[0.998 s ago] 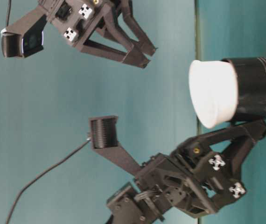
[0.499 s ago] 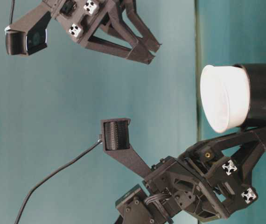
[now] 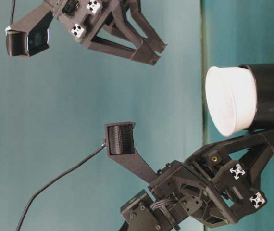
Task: Holding the cup holder with the left arm, the right arm places the cup into the cup holder.
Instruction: 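Lower holder with cup to the table and open left gripper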
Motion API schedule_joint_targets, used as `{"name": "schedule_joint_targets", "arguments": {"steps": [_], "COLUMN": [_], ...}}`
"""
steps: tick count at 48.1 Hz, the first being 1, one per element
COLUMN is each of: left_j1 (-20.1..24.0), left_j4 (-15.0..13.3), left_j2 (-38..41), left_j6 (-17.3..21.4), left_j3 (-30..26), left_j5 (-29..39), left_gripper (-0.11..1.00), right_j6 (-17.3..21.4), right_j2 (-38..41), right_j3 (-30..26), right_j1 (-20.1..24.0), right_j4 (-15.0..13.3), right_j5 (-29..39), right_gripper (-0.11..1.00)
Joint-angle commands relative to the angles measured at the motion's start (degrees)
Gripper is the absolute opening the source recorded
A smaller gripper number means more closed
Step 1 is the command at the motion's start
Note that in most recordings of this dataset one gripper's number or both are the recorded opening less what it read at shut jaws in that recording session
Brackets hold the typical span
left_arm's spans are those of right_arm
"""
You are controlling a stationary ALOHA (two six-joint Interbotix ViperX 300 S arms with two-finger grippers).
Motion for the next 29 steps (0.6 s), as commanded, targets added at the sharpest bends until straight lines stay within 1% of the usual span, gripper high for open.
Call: {"name": "schedule_joint_targets", "arguments": {"steps": [1,4,13,16,18,21,29], "left_j1": [0.09,0.0,0.09,0.0,0.0,0.09,0.0], "left_j4": [0.0,0.0,0.0,0.0,0.0,0.0,0.0], "left_j2": [-0.62,-0.62,-0.88,-0.97,-1.14,-1.14,-1.14], "left_j6": [0.0,0.0,0.0,0.0,0.0,0.0,0.0], "left_j3": [-0.35,-0.35,-0.44,-0.35,-0.44,-0.53,-0.7], "left_j5": [-0.09,0.0,0.62,0.62,0.62,0.62,0.62], "left_gripper": [0.23,0.32,0.74,0.85,0.9,0.93,0.92], "right_j6": [0.44,0.44,0.53,0.53,0.53,0.53,0.53], "right_j2": [-3.08,-3.08,-2.99,-2.99,-2.99,-2.99,-2.99], "right_j3": [-0.44,-0.35,0.0,0.18,0.26,0.35,0.53], "right_j1": [0.18,0.26,0.62,0.7,0.7,0.7,0.88], "right_j4": [0.18,0.18,0.26,0.62,0.79,0.97,0.97], "right_j5": [-0.35,-0.35,-0.44,-0.35,-0.35,-0.44,-0.62], "right_gripper": [0.89,0.89,0.89,0.89,0.89,0.89,0.89]}}
